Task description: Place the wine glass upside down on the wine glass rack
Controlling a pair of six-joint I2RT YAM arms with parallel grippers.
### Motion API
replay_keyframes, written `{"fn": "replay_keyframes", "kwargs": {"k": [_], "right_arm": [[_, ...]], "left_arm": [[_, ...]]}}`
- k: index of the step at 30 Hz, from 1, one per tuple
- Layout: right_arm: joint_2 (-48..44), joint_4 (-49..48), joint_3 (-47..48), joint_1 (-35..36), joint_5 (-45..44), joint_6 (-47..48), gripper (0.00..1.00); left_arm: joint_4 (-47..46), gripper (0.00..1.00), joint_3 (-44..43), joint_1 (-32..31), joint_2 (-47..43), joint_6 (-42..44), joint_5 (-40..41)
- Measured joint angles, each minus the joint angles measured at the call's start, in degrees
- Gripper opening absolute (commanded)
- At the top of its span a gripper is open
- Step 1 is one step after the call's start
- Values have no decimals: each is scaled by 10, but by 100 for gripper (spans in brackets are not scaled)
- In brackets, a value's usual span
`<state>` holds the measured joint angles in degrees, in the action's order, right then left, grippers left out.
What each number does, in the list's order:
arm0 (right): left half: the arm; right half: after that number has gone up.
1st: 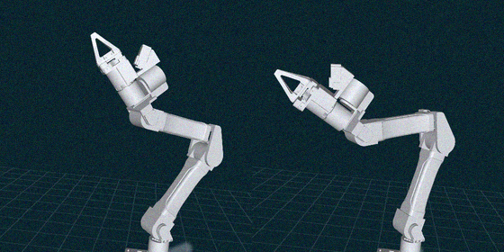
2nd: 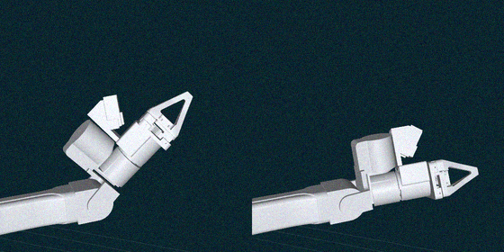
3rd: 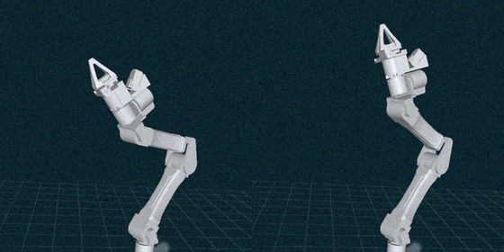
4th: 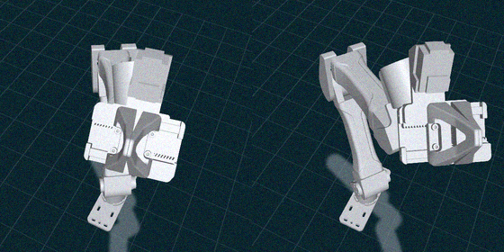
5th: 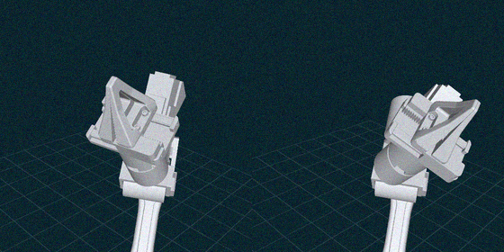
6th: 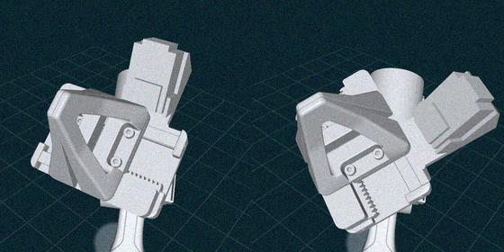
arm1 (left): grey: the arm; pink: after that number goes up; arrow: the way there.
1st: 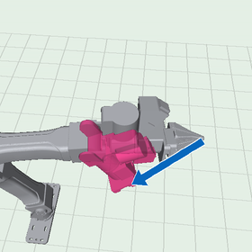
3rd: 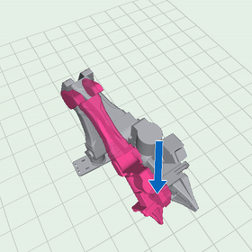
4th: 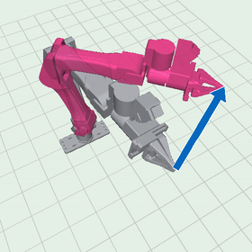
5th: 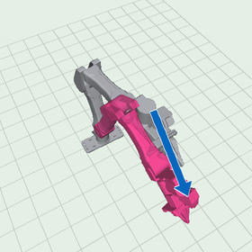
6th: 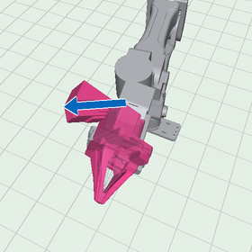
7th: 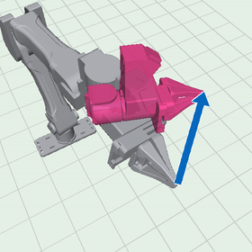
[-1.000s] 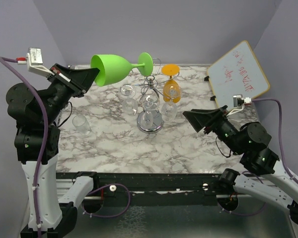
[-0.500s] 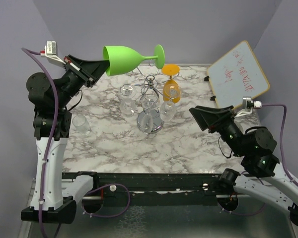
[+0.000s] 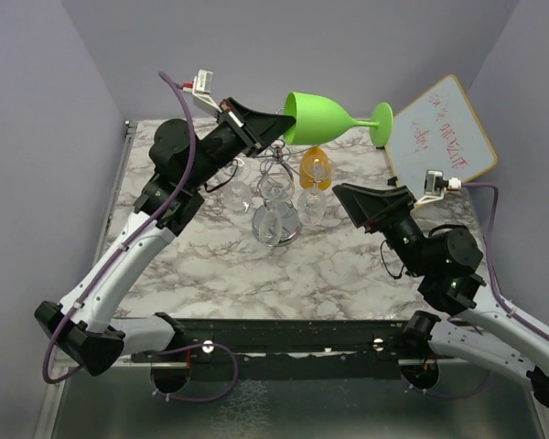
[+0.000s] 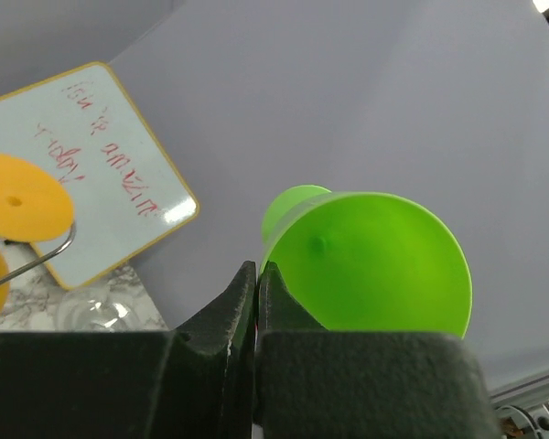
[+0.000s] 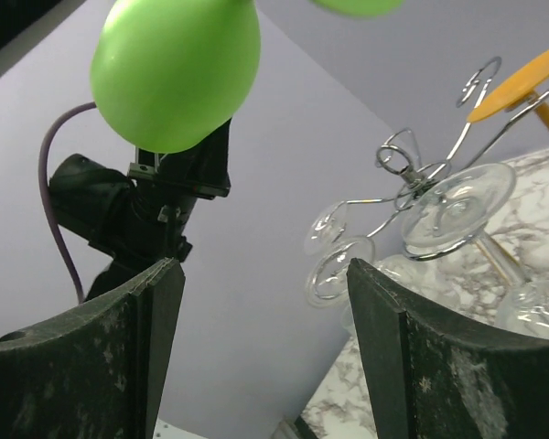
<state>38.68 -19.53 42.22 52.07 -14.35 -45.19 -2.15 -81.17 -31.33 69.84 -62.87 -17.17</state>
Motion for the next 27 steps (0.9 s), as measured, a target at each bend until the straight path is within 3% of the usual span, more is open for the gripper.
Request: {"fn": "replay_keyframes", "kwargs": {"k": [12,19,27], "right_arm": [[15,-131,-7,0,4,-129,79],[14,-169,-10,0,-35,-181,82],[36,-177,-8,0,-101,-212,79]], "left_arm": [[-131,0,65,-153,-5,99,140],[-198,0,143,-168,-52,137,171],[-238,0,171,-168,-89,154,173]]}}
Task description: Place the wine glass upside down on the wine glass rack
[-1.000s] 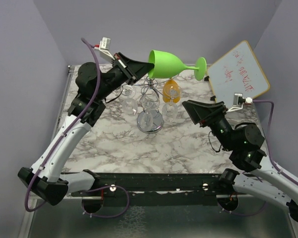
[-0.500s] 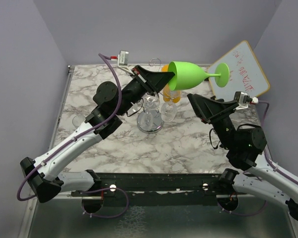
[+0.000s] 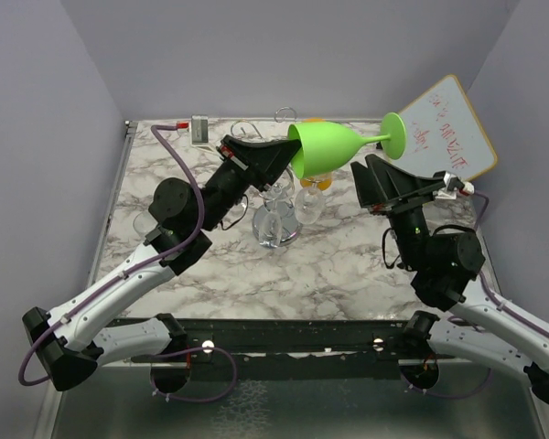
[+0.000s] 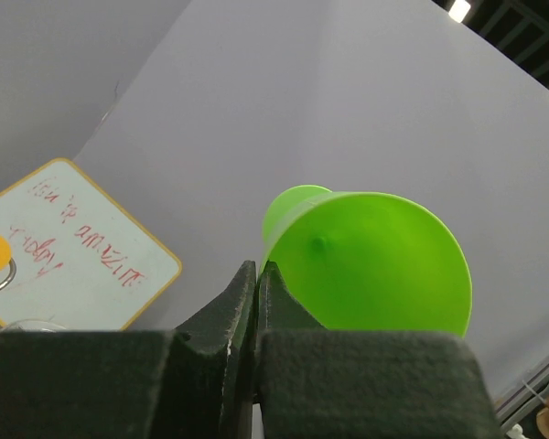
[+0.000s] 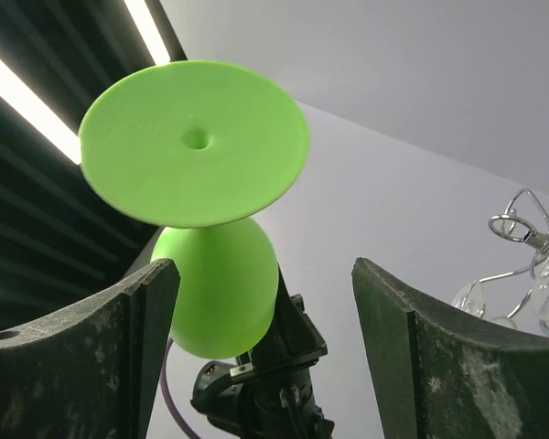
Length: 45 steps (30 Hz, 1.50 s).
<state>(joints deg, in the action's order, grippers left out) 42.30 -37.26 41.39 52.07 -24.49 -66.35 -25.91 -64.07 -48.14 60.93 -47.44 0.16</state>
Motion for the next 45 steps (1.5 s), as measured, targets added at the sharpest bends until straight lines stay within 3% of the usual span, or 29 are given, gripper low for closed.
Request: {"fn": "replay_keyframes", "kwargs": {"k": [5,12,24,29,32,41,45], "right_arm": [[29,-24,7,0,-18,-11,71],[49,-90,7,0,-25,-10,69],[76,-146,9,0,-27,-5,40],[79,-156,16,0,-27,0,15],[76,-159,17,-1,-29,10,1],[20,-105,17,0,-18,77,1],[-31,-67,17,0,-16,126,1]], "left_arm": [[-25,0,21,0,0,-1,-4],[-53,0,40,-7,5,1,-8],[-90,0,66,-14,5,2,-23],[-104,0,73,-16,5,2,-25],[-112,10,80,-19,-1,2,-26],[-116,63,103,-20,-21,9,-32],[-112,79,124,-20,-36,13,-33]]}}
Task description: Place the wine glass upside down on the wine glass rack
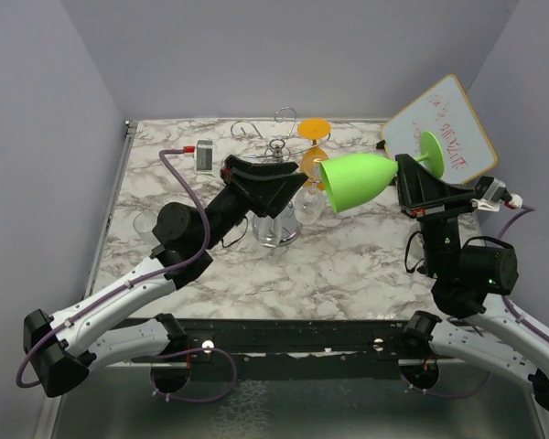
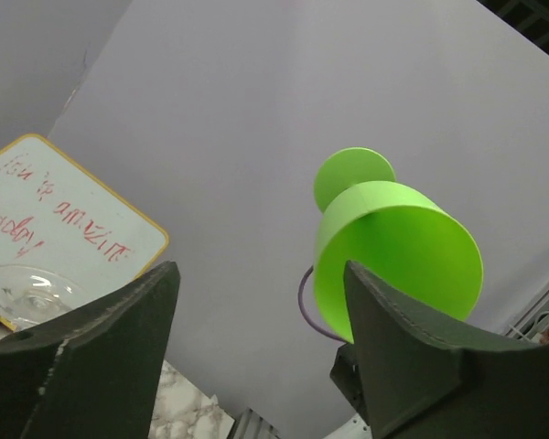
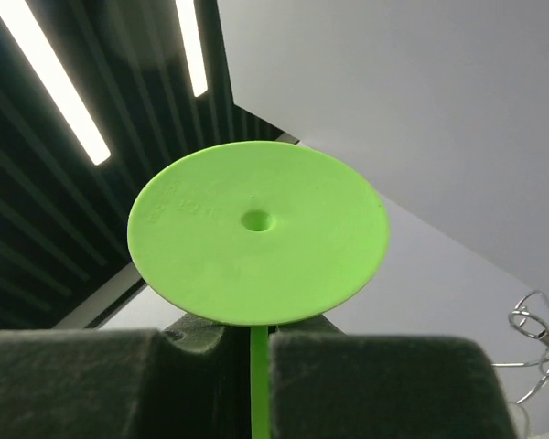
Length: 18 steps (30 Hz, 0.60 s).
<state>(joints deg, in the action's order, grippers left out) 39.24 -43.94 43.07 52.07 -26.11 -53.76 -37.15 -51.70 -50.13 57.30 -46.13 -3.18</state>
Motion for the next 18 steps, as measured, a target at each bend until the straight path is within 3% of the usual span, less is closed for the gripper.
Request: {"fn": "replay_keyframes", "kwargs": {"k": [4,7,13,18], "right_arm": [[-49,82,26,0,11,71,1],[-75,181,77,0,33,143,1],[-111,400,163,0,112,336,1],[-99,531,182,0,186,474,1]], "left_arm": [[26,91,-1,0,-13,1,-8],[95,96,-46,0,-17,7,-28],[252,99,-184,0,-8,14,-74],[334,99,-271,0,26,-1,-140]]}}
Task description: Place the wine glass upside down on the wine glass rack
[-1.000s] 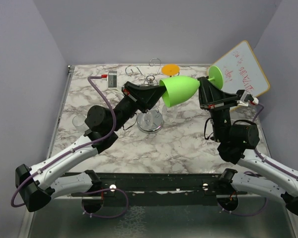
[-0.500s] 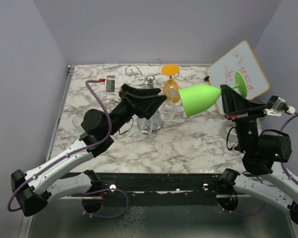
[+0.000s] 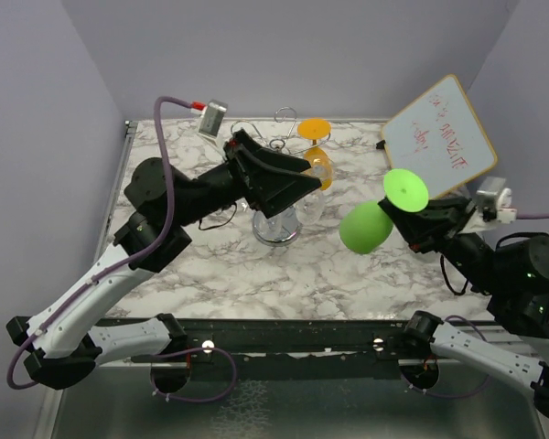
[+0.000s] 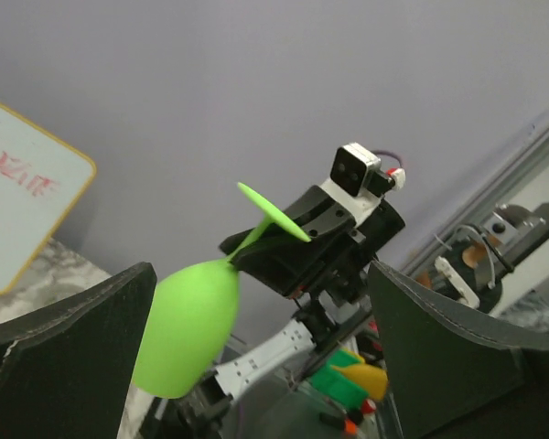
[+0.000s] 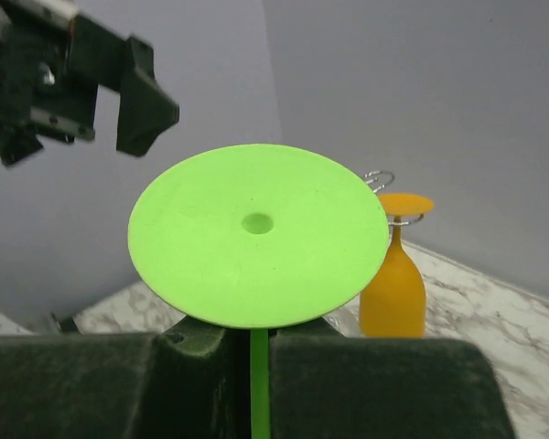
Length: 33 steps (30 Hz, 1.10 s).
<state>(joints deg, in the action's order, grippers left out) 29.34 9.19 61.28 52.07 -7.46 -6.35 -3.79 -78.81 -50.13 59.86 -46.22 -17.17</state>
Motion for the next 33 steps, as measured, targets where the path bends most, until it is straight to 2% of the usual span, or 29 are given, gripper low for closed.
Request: {"fn": "replay_keyframes", "kwargs": {"k": [5,13,28,31,33], "right_arm": [[35,85,3,0,75,108,1],[64,120,4,0,181,183,1],[100,140,4,0,252,216,1],[106,149,4,0,269,223,1],[107,147,4,0,280,228,1]], "left_arm": [[30,97,-12,0,43,-38,-70],[5,76,46,-2,86,-135,-145],[-32,24,108,-3,74,-195,-200],[-32,2,110,-3,73,-201,-204],[-30,0,115,-2,70,-210,-205]]}}
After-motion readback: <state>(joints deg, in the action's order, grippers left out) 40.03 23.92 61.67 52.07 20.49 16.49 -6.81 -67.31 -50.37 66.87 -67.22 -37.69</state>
